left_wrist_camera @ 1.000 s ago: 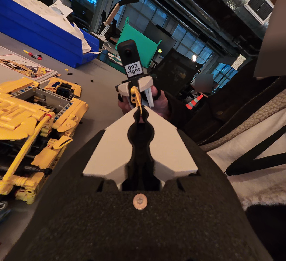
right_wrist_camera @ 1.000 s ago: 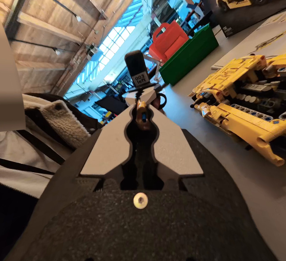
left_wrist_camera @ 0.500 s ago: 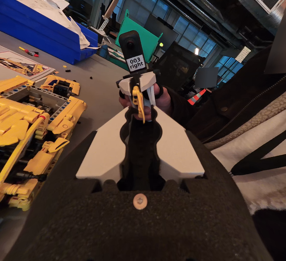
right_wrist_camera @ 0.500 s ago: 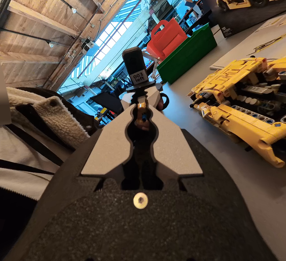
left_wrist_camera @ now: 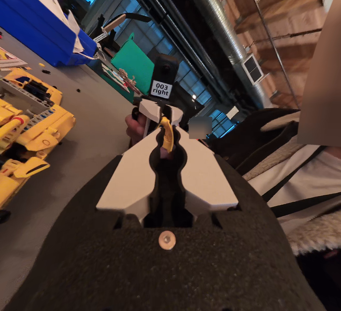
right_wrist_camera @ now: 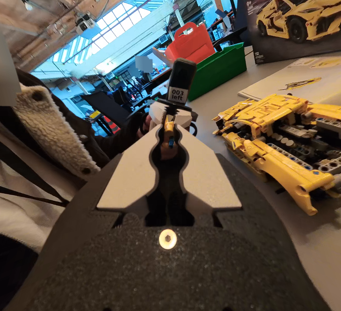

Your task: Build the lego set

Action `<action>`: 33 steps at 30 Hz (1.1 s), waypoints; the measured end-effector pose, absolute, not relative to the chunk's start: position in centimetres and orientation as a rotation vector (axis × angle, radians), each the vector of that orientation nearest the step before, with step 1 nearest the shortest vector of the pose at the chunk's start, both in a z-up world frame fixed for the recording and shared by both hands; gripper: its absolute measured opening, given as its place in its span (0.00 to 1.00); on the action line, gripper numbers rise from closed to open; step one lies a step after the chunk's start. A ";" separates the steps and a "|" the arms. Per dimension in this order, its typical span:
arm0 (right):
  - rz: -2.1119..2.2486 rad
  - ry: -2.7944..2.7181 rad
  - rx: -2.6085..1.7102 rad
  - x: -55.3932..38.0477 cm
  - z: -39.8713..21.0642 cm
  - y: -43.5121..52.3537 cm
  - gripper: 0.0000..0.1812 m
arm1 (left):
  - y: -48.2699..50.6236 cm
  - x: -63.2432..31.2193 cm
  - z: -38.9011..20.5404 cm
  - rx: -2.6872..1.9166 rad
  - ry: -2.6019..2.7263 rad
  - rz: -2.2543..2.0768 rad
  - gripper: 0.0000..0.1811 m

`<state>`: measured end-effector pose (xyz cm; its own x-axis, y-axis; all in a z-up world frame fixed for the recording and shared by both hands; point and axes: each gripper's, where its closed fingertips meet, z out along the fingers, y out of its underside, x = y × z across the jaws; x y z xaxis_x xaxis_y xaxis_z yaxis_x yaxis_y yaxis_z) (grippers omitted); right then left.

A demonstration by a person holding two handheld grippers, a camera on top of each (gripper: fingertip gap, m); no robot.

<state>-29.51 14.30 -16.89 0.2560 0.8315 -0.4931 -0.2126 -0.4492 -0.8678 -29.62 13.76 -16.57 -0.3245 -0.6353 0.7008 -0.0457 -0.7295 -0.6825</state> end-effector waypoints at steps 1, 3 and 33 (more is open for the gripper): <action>1.347 -0.611 -1.572 -29.6 -16.9 14.3 0.05 | 13.8 -29.7 -16.5 -1.533 0.864 -2.123 0.05; 1.293 -0.642 -1.575 -29.7 -17.1 14.2 0.05 | 13.9 -29.8 -16.5 -1.532 0.854 -2.131 0.04; 1.118 -0.663 -1.655 -29.5 -18.4 15.1 0.05 | 14.3 -29.2 -19.1 -1.644 1.011 -1.842 0.08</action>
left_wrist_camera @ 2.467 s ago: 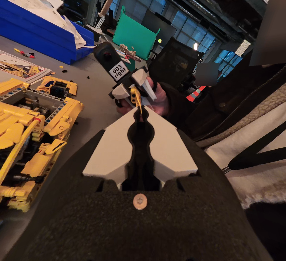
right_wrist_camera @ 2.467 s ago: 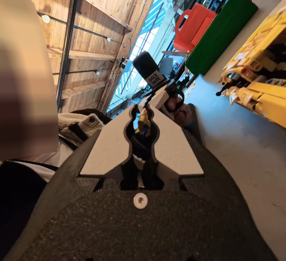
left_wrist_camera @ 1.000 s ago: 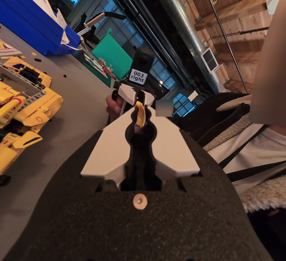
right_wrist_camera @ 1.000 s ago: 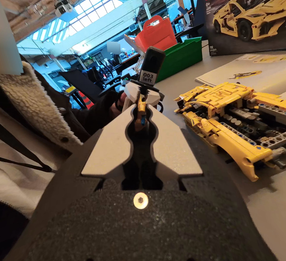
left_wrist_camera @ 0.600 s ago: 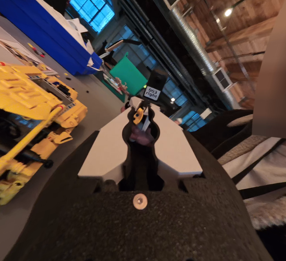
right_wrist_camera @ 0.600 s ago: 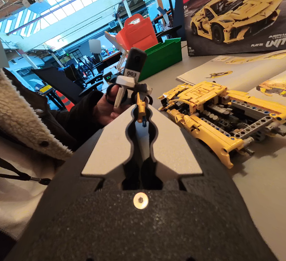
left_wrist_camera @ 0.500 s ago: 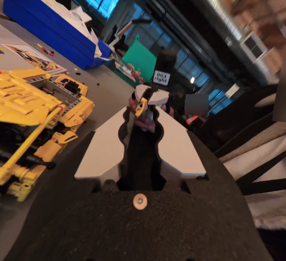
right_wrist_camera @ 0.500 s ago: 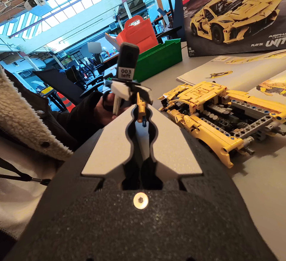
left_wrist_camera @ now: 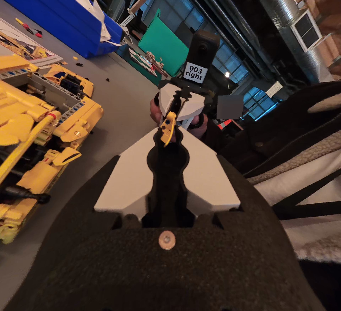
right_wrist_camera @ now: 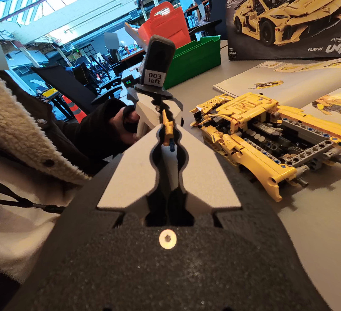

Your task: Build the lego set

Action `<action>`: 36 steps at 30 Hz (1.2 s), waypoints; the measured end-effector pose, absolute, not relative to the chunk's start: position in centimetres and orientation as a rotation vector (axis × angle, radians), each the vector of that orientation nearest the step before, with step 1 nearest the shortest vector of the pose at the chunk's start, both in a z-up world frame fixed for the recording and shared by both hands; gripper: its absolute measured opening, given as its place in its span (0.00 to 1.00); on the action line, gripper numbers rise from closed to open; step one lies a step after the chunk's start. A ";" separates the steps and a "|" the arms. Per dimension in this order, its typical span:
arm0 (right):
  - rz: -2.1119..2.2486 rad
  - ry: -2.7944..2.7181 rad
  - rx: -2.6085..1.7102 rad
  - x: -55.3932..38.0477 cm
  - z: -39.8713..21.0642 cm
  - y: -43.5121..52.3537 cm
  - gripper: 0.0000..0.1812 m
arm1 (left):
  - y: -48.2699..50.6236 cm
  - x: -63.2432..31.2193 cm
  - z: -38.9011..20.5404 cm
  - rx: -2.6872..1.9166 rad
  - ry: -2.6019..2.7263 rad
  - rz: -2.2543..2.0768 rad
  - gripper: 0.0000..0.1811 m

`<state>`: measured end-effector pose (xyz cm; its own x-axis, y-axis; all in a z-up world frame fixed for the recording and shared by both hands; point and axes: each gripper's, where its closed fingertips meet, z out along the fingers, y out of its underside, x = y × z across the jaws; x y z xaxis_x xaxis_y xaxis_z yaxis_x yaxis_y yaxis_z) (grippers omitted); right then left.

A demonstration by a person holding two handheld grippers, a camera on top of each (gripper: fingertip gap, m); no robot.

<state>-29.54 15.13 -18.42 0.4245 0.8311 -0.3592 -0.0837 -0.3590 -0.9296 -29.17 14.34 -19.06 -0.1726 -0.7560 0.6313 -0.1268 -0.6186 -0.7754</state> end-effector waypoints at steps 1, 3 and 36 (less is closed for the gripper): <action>1.107 -0.668 -1.653 -29.6 -18.4 15.1 0.05 | 14.3 -29.2 -19.0 -1.649 1.005 -1.862 0.07; 1.068 -0.684 -1.654 -29.6 -18.5 15.2 0.05 | 14.4 -29.2 -19.1 -1.659 0.993 -1.881 0.08; 1.247 -0.515 -1.747 -28.5 -19.4 16.0 0.04 | 16.5 -30.5 -17.4 -1.590 0.782 -2.035 0.16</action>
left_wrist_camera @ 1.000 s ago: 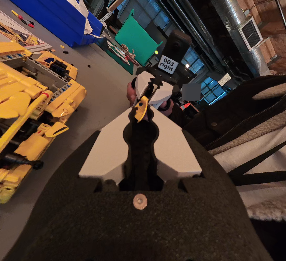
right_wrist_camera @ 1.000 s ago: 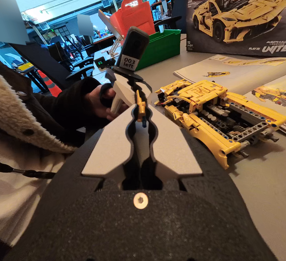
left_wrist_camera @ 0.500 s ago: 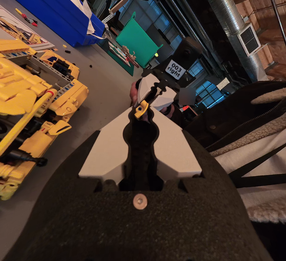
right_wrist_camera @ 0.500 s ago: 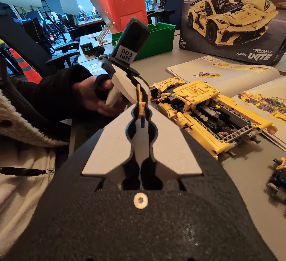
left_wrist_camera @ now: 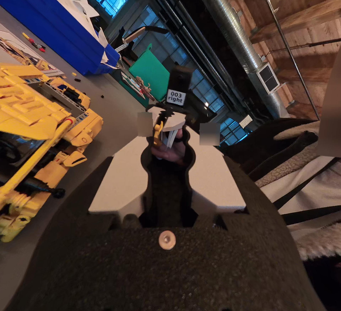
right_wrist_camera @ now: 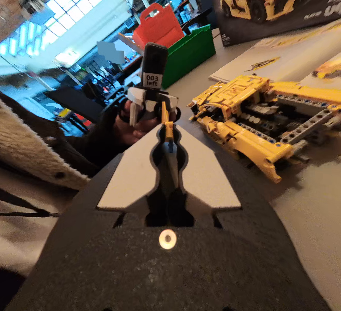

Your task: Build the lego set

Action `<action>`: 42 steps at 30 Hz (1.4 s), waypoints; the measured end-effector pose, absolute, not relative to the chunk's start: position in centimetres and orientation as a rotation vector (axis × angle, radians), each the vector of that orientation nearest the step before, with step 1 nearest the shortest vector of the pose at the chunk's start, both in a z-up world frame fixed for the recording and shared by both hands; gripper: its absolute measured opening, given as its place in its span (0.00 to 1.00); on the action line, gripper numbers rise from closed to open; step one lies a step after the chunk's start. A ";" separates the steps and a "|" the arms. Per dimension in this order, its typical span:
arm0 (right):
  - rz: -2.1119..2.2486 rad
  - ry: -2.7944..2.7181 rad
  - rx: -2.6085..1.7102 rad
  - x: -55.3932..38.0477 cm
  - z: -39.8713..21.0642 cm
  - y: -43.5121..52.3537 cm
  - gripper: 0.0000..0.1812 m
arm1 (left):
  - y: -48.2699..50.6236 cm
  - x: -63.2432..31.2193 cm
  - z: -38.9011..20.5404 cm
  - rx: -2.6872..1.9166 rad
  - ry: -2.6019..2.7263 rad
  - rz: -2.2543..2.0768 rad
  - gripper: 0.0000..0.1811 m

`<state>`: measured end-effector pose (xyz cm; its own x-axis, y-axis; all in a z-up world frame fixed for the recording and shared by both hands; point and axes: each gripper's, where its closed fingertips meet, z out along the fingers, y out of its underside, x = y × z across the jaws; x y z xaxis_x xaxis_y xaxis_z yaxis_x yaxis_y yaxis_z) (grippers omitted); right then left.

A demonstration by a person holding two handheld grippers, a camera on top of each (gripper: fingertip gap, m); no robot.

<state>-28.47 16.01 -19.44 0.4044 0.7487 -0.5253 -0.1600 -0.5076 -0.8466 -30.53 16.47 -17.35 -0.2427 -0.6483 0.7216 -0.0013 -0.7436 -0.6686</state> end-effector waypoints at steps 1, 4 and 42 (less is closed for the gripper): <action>1.301 -0.503 -1.746 -28.6 -19.4 15.8 0.04 | 16.2 -30.4 -17.4 -1.594 0.802 -2.032 0.16; 1.393 -0.497 -1.743 -28.8 -19.3 15.4 0.04 | 15.7 -30.1 -17.6 -1.598 0.842 -2.029 0.10; 0.398 -0.974 -1.508 -29.9 -19.7 16.3 0.26 | 19.1 -31.1 -19.0 -1.744 0.545 -2.062 0.01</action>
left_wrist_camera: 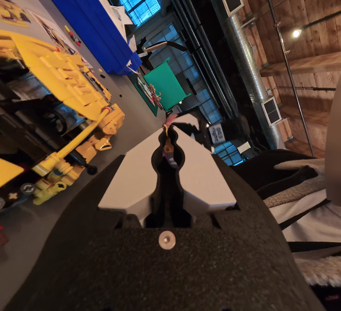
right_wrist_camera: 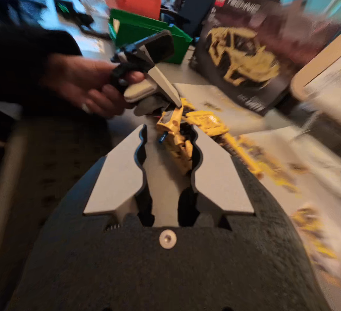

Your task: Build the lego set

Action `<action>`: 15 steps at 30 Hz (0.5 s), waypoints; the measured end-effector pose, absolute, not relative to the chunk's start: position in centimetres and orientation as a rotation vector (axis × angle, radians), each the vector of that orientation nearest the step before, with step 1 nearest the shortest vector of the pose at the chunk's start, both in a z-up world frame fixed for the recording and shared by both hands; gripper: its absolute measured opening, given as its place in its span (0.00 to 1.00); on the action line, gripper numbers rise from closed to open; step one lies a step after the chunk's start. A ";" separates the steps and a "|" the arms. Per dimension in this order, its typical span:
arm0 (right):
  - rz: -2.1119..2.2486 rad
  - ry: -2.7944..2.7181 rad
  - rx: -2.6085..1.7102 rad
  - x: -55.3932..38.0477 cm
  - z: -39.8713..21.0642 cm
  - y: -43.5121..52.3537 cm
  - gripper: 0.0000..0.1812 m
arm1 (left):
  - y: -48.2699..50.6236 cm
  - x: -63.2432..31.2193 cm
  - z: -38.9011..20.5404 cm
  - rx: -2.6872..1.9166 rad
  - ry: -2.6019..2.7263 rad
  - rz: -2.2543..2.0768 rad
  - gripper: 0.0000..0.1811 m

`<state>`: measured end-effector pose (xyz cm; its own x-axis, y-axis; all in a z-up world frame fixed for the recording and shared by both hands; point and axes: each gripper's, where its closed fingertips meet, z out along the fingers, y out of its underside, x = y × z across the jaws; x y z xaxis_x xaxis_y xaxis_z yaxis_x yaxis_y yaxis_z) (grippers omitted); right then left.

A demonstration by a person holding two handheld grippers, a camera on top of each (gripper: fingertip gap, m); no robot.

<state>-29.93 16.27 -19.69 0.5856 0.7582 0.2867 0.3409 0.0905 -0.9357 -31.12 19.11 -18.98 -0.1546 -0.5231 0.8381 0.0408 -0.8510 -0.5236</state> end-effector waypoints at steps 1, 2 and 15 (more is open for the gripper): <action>0.263 -0.995 -1.439 -30.1 -19.4 16.1 0.25 | 19.1 -31.1 -19.1 -1.756 0.533 -2.074 0.01; 0.156 -1.021 -1.352 -30.5 -19.0 15.9 0.25 | 19.2 -31.1 -19.1 -1.760 0.517 -2.088 0.01; -0.239 -1.228 -1.195 -31.9 -20.7 15.7 0.14 | 18.9 -31.2 -19.1 -1.781 0.477 -2.201 0.01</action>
<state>-31.87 15.67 -20.68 0.3941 0.4318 0.8113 0.7041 0.4255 -0.5685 -31.18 18.90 -19.13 -0.2082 -0.4072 0.8893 0.0028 -0.9095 -0.4158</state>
